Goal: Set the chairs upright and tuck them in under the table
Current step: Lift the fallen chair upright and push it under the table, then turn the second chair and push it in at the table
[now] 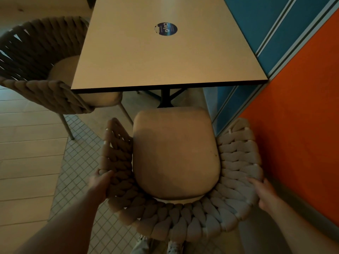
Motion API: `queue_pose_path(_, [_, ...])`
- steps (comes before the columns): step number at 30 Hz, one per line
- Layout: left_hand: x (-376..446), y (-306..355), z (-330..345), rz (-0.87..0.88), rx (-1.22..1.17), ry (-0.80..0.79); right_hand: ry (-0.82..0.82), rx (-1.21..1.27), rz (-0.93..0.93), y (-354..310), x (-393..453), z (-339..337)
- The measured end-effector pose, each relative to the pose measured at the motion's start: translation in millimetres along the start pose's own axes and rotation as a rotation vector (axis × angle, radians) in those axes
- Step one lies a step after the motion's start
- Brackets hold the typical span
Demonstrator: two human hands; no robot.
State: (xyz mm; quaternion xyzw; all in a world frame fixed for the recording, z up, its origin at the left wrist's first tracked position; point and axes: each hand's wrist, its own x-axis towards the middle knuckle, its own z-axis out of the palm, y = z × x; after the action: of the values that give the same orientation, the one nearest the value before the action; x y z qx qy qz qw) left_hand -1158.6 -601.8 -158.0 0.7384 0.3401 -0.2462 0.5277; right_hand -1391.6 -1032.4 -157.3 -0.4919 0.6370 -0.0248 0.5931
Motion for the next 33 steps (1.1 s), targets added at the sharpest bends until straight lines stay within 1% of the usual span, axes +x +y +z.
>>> queue_pose_path(8, [5.1,-2.4,-1.6,0.009,0.014,0.016,-0.022,-0.009,-0.004,1.8,4.0,-0.6])
queue_pose_path(12, [8.3,-3.4,-1.8,-0.013,0.015,-0.012,-0.019,-0.015,-0.004,2.8,5.3,-1.2])
queue_pose_path(14, [6.8,-2.8,-2.1,-0.01,0.007,-0.029,0.0,-0.015,-0.006,2.5,3.7,0.2])
queue_pose_path(16, [3.7,-0.9,-1.5,0.003,-0.007,-0.048,0.069,-0.033,-0.026,0.8,-1.9,4.6])
queue_pose_path(18, [-1.2,3.3,-3.7,0.022,-0.039,-0.07,0.21,-0.111,-0.123,-4.0,-13.2,11.7])
queue_pose_path(20, [-9.0,10.7,-12.7,0.051,-0.068,-0.073,0.337,-0.2,-0.305,-14.1,-31.5,23.4])
queue_pose_path(22, [-19.4,20.5,-26.4,0.089,-0.036,-0.052,0.373,-0.207,-0.451,-25.6,-51.9,43.5])
queue_pose_path(24, [-28.2,33.3,-47.5,0.109,-0.024,-0.034,0.339,-0.178,-0.515,-36.5,-74.2,76.4])
queue_pose_path(26, [-35.5,47.6,-76.9,0.122,-0.032,-0.037,0.242,-0.144,-0.487,-43.2,-100.5,117.1])
queue_pose_path(29, [-31.1,75.3,-117.7,0.153,-0.066,-0.047,0.055,-0.143,-0.408,-50.4,-137.4,181.4])
queue_pose_path(33, [-4.3,128.0,-180.1,0.176,-0.173,-0.018,-0.111,-0.138,-0.417,-69.7,-189.4,290.9])
